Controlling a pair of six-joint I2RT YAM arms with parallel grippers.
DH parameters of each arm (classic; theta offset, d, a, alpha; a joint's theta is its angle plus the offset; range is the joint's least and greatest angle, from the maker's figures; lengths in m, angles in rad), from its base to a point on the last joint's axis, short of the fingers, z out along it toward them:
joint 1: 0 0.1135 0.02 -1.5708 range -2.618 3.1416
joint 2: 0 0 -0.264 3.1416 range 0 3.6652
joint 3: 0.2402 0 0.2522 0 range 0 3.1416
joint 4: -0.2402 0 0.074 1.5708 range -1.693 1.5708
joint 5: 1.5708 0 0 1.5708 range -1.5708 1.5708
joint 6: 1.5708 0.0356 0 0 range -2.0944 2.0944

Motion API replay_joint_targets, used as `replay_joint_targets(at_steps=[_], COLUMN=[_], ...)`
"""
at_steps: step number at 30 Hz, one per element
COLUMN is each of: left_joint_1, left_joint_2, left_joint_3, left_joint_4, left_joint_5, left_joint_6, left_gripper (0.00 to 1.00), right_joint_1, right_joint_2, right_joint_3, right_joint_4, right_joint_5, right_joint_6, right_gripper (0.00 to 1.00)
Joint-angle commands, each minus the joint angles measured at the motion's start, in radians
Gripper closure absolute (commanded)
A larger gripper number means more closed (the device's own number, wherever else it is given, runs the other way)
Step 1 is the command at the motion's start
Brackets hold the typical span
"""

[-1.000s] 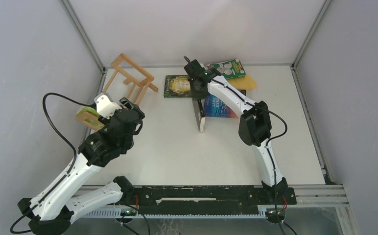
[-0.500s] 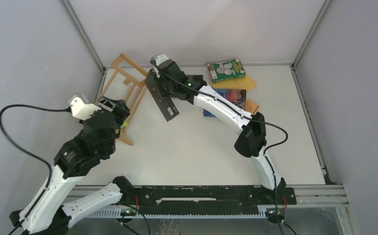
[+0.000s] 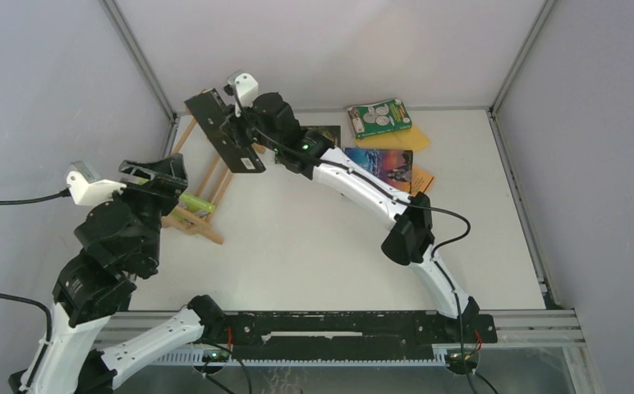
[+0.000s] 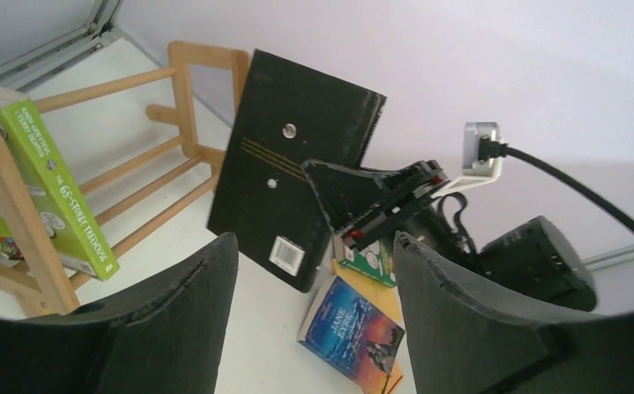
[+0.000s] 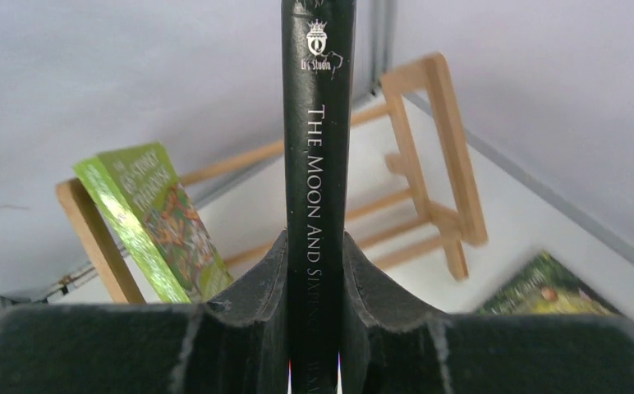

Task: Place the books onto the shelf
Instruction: Place the book on the shelf.

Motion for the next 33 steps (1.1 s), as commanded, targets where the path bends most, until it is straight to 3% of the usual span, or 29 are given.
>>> replay_joint_targets(at_steps=[1,14,33], left_joint_1=[-0.003,-0.003,-0.003], left_joint_2=[-0.018,-0.107,-0.204], left_joint_3=[0.07,0.006,-0.121], left_joint_4=[0.083,0.273,0.38], left_joint_5=[0.013,0.071,0.12], left_joint_6=[0.084,0.194,0.275], left_gripper=[0.27,0.27,0.27], right_joint_1=[0.038,0.079,0.119], right_joint_2=[0.039,0.203,0.37], right_joint_3=[0.124,0.193,0.264], right_joint_4=[0.272,0.472,0.576], right_joint_5=[-0.075,-0.153,-0.213], right_joint_6=[-0.027,-0.075,-0.143], right_gripper=[1.0,1.0,1.0])
